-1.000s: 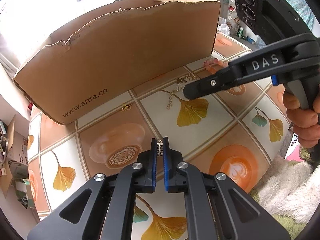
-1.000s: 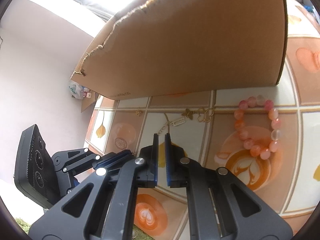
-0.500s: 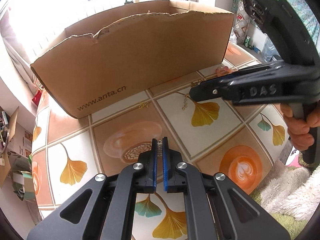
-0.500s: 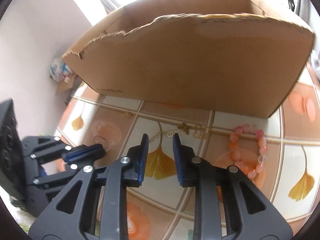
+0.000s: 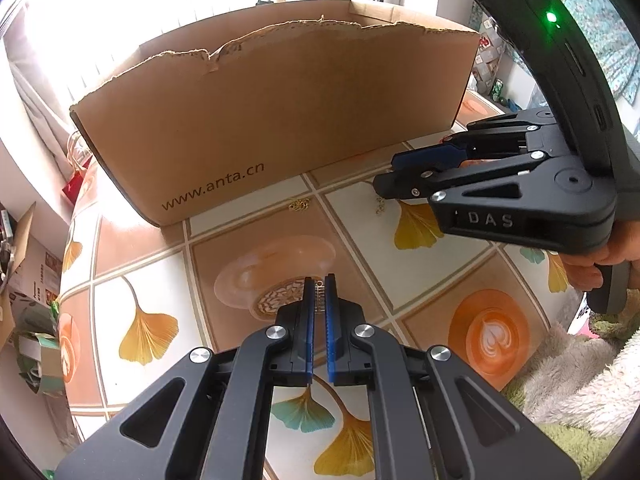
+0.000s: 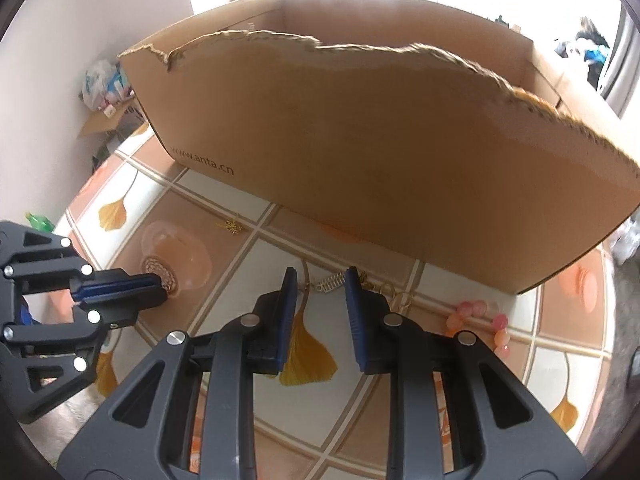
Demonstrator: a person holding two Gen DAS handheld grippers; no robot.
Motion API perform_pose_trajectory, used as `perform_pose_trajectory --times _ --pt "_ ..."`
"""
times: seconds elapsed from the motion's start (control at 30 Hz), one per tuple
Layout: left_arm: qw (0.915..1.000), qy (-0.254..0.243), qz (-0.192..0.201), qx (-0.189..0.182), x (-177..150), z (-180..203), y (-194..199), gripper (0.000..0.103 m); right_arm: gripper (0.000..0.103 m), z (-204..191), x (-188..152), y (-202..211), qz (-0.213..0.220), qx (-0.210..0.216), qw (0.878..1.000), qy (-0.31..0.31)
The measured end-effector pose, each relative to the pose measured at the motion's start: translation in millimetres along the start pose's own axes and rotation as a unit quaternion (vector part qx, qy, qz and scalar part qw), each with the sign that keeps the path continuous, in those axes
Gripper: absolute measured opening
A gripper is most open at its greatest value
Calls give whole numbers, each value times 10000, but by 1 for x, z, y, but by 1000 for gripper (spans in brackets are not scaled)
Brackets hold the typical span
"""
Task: Organize jewelry
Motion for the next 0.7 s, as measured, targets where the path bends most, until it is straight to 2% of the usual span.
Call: perform_pose_trajectory --times 0.2,0.37,0.4,0.7 --pt "10000 9 -1 -22 -2 -1 1 5 23 -1 0 -1 5 30 10000 -11" --pt "10000 60 9 -26 -2 -2 1 5 11 -8 -1 -2 -33 89 10000 30" --pt "10000 64 10 -25 -3 -2 1 5 1 -11 -2 -2 -74 240 9997 2" --pt "9999 70 129 43 -3 -4 8 5 0 -22 -5 -5 -7 294 9996 -33"
Point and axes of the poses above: each gripper's, at about its wrist camera, not at the fingertips, and y roughly against the way its jaws point, z to its right, x to its top, the point moved 6 cm from there along -y, roughly the way its jaws point, and after that the axes turned 9 degrees about -y, right-handed, at the moved point
